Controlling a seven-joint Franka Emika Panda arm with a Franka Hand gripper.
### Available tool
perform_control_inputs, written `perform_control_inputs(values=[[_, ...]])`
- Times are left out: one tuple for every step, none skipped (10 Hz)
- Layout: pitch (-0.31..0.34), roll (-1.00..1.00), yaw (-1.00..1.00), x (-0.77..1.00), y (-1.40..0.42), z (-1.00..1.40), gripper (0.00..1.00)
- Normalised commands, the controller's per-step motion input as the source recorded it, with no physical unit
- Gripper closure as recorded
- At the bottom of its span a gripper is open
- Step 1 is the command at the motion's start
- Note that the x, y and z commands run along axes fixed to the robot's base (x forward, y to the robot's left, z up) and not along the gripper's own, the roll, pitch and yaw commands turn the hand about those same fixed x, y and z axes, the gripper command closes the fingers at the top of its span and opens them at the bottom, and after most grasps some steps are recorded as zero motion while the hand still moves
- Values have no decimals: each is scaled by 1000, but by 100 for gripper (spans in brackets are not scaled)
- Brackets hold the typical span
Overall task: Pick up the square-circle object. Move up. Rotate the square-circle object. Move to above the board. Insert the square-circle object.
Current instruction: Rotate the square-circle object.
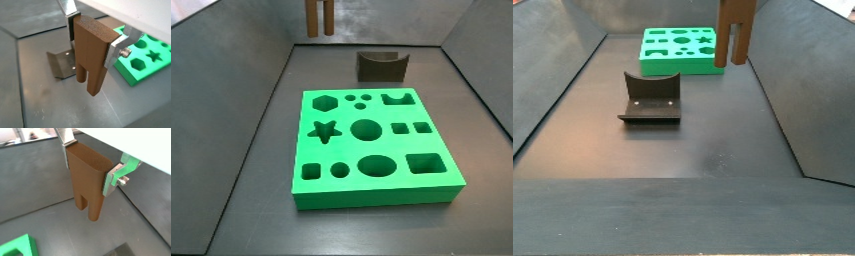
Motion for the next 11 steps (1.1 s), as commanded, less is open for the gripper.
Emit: perform_control_inputs(values=[[-2, -42, -1000, -1, 12, 0, 100], [-3, -52, -1000, -1, 12, 0, 100], [-3, -53, -753, -1, 13, 0, 100], [-3, -53, -449, -1, 13, 0, 100], [-3, -53, -298, -1, 13, 0, 100], [-3, -53, -228, -1, 13, 0, 100], [-3, -253, -142, 0, 0, -1000, 100], [-23, -250, -99, 15, 2, -1000, 100], [-22, -239, -82, 23, 8, -1000, 100], [-21, -223, -70, 26, 14, -1000, 100], [-26, -212, -64, 26, 18, -1000, 100]])
